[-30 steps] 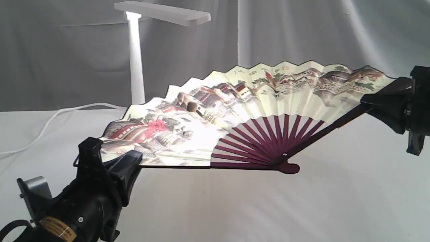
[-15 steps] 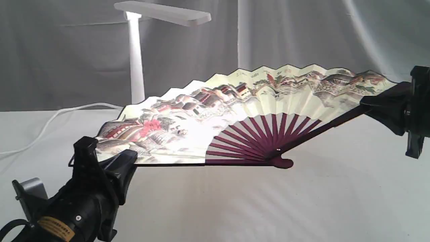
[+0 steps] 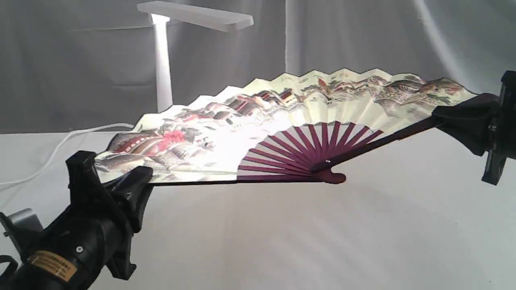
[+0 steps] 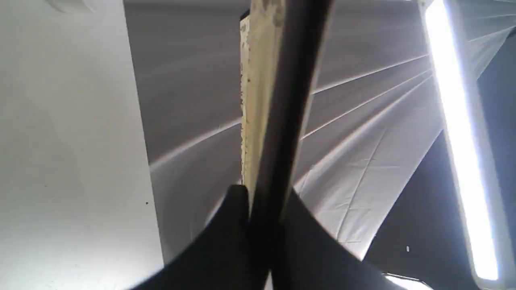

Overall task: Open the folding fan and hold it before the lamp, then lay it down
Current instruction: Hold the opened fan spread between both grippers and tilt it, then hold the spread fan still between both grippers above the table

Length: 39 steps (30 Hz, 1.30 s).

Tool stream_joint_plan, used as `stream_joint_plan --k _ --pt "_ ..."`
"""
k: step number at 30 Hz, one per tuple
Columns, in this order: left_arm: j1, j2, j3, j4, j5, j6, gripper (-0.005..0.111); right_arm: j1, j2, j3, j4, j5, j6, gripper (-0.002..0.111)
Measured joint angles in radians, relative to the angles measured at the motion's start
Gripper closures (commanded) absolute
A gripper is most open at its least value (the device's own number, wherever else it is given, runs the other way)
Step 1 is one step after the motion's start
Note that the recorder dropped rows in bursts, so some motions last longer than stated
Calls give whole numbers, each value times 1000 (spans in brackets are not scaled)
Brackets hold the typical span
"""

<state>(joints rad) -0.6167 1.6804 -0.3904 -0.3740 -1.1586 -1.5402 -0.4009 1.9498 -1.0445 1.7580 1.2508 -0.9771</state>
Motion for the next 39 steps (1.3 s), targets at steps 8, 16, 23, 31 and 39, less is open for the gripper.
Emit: stream_joint_plan --k 8,16,23,31,39 --pt "0 -67 0 -11 21 19 107 0 -4 0 4 16 47 108" --pt "0 -108 2 -52 28 25 107 17 -58 0 13 17 76 108" --pt "0 -164 6 -115 30 71 107 49 -82 0 13 12 113 108" --pt "0 -223 37 -150 36 80 107 61 -138 0 13 16 136 108" --pt "-3 -283 71 -170 36 78 107 63 -191 0 -8 34 147 108"
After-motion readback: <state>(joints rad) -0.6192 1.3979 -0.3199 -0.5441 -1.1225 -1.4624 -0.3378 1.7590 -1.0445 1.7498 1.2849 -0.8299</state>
